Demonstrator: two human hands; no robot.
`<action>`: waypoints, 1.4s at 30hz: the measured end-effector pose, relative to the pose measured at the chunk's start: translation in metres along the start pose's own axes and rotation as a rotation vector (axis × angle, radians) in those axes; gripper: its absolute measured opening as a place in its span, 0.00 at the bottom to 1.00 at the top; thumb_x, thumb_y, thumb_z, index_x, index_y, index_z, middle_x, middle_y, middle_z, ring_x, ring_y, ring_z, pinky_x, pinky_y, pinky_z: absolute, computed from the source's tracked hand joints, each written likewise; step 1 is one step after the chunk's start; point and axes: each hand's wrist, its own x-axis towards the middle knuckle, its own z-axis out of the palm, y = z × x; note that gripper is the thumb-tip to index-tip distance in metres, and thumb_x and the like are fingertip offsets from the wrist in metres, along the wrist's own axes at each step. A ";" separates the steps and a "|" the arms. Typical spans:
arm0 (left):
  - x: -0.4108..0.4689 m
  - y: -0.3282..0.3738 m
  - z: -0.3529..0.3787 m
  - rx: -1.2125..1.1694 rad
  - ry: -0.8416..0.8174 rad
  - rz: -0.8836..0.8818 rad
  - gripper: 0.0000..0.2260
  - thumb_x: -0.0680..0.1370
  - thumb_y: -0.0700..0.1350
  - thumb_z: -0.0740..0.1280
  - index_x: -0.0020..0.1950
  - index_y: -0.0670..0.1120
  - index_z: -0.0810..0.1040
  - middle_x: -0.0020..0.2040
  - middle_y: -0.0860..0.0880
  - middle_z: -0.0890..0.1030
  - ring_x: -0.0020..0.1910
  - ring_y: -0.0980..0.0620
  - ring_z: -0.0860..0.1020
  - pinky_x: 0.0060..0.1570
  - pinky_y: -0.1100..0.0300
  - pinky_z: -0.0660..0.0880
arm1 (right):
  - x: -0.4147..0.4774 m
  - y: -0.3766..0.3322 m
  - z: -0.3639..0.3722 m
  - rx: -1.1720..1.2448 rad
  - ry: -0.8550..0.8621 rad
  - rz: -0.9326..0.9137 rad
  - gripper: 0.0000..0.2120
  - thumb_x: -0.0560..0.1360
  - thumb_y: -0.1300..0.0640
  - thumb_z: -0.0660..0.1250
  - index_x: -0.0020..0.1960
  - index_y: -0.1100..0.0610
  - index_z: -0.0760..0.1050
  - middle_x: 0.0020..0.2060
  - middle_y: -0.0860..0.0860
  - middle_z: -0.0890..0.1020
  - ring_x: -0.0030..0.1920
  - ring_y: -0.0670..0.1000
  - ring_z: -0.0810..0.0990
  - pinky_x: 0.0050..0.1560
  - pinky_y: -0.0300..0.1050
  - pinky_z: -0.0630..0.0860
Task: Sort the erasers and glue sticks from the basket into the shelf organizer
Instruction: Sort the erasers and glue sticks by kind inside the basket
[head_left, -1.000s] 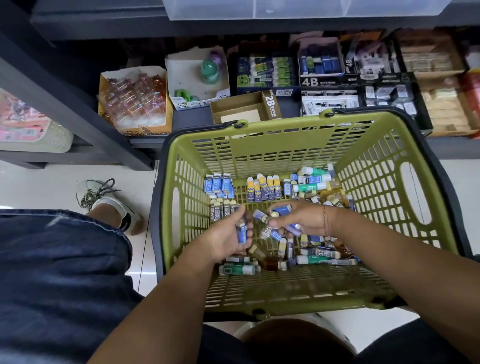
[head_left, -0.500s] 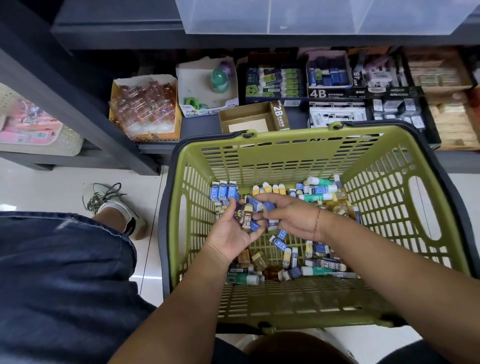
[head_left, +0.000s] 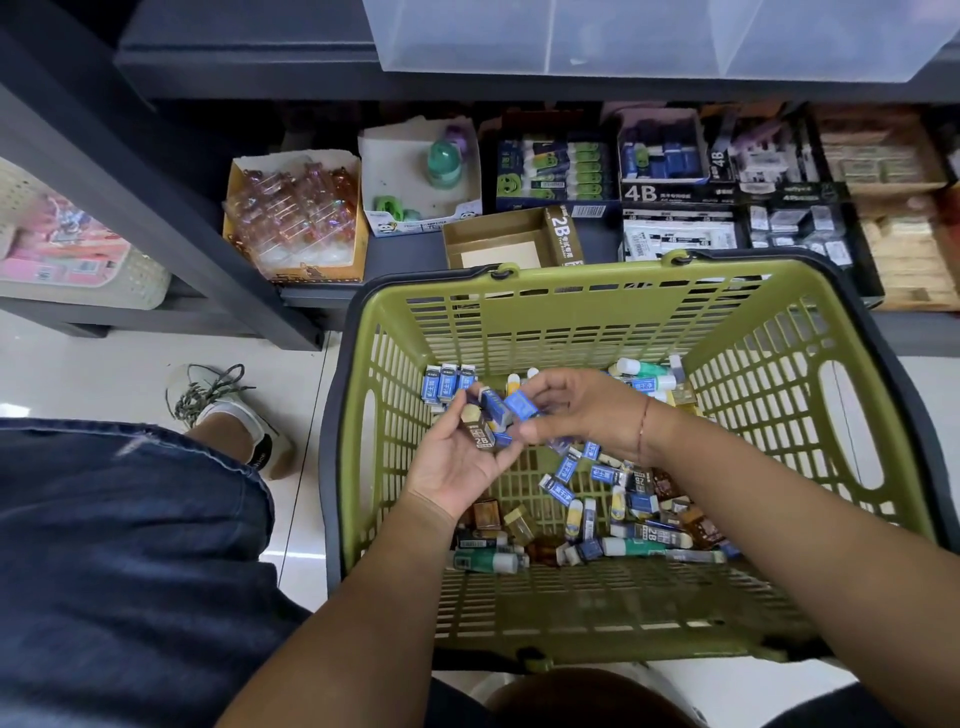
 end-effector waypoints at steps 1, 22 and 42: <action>-0.001 0.000 0.000 -0.006 -0.008 0.008 0.17 0.75 0.49 0.66 0.62 0.44 0.74 0.62 0.38 0.78 0.51 0.40 0.82 0.44 0.48 0.81 | 0.001 -0.001 -0.003 0.093 0.009 0.014 0.15 0.67 0.66 0.74 0.51 0.60 0.77 0.45 0.56 0.83 0.44 0.53 0.83 0.48 0.45 0.81; -0.026 0.002 0.009 -0.202 -0.098 -0.030 0.27 0.59 0.43 0.83 0.55 0.43 0.78 0.56 0.46 0.77 0.55 0.45 0.75 0.35 0.54 0.79 | 0.086 0.021 0.050 0.343 0.392 0.235 0.09 0.75 0.58 0.70 0.46 0.65 0.80 0.38 0.58 0.81 0.41 0.55 0.80 0.43 0.42 0.78; -0.037 0.010 0.010 -0.239 -0.120 0.047 0.25 0.54 0.42 0.85 0.48 0.42 0.84 0.50 0.43 0.82 0.44 0.44 0.82 0.30 0.59 0.78 | 0.109 -0.001 0.055 -0.136 0.196 0.174 0.14 0.78 0.53 0.66 0.35 0.56 0.70 0.18 0.46 0.71 0.19 0.44 0.69 0.25 0.36 0.66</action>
